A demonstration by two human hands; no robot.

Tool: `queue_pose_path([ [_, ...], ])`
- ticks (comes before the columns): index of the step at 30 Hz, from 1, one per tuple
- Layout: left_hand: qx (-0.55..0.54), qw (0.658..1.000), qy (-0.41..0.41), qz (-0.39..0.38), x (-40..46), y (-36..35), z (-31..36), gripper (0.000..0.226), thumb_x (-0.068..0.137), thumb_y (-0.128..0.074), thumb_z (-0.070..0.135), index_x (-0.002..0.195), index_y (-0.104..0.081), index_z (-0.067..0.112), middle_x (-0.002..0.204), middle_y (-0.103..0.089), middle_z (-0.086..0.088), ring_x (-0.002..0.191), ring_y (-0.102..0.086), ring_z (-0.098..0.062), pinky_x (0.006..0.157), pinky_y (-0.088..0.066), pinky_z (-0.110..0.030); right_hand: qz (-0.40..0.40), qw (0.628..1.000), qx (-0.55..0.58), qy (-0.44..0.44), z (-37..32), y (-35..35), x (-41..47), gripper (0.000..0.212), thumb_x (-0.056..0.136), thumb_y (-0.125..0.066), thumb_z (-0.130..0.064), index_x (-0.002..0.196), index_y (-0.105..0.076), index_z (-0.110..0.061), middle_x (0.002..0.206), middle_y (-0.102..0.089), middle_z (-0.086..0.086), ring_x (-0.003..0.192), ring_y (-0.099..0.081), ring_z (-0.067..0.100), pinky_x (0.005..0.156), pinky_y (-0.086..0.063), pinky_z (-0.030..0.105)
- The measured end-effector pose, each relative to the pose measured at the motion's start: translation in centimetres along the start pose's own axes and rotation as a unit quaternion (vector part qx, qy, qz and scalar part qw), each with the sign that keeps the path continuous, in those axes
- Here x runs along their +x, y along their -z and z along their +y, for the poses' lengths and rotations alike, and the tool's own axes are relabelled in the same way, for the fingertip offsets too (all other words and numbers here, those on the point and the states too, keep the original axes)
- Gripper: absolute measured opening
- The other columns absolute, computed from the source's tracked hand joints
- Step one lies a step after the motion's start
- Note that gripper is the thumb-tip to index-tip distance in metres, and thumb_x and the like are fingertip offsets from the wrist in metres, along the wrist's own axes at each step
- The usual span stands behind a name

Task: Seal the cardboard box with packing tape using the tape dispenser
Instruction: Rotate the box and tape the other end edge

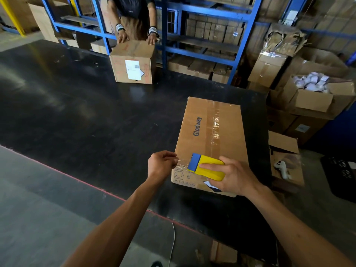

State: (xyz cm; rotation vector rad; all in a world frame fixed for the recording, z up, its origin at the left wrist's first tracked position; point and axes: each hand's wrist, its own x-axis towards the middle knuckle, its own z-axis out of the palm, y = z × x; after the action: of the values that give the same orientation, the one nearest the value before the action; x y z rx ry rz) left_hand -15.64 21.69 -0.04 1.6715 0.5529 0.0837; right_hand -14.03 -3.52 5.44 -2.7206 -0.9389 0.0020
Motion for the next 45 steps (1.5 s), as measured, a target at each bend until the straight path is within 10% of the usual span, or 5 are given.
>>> queue_pose_path([
  [12,-0.019,0.997,0.003,-0.070,0.5,0.7,-0.8,0.012,0.084,-0.074,-0.004,0.091,-0.075,0.006,0.080,-0.076,-0.010,0.063,-0.070,-0.010,0.059,-0.054,-0.018,-0.030,0.999,-0.024,0.021,0.4,2.0,-0.1,0.049,0.075,-0.055,-0.071,0.123,-0.058,-0.060,0.077,-0.049,-0.006,0.061,-0.042,0.010,0.053,-0.038,0.022],
  [33,-0.001,0.998,-0.041,0.054,2.3,-0.7,-3.8,0.035,0.078,-0.079,-0.002,0.112,-0.075,0.003,0.097,-0.078,-0.010,0.087,-0.075,-0.016,0.083,-0.063,-0.041,-0.096,0.989,-0.115,0.022,0.2,1.2,0.9,0.049,0.074,-0.046,-0.069,0.117,-0.065,-0.055,0.071,-0.041,-0.006,0.055,-0.050,0.020,0.049,-0.040,0.027],
  [45,-0.067,0.997,-0.022,-0.022,2.5,0.2,-4.9,0.034,0.084,-0.077,-0.002,0.117,-0.070,0.000,0.103,-0.077,-0.011,0.088,-0.075,-0.013,0.077,-0.061,-0.025,-0.117,0.985,-0.124,0.016,0.3,1.3,1.4,0.050,0.074,-0.043,-0.071,0.120,-0.060,-0.059,0.074,-0.043,-0.005,0.061,-0.052,0.021,0.052,-0.041,0.027],
])
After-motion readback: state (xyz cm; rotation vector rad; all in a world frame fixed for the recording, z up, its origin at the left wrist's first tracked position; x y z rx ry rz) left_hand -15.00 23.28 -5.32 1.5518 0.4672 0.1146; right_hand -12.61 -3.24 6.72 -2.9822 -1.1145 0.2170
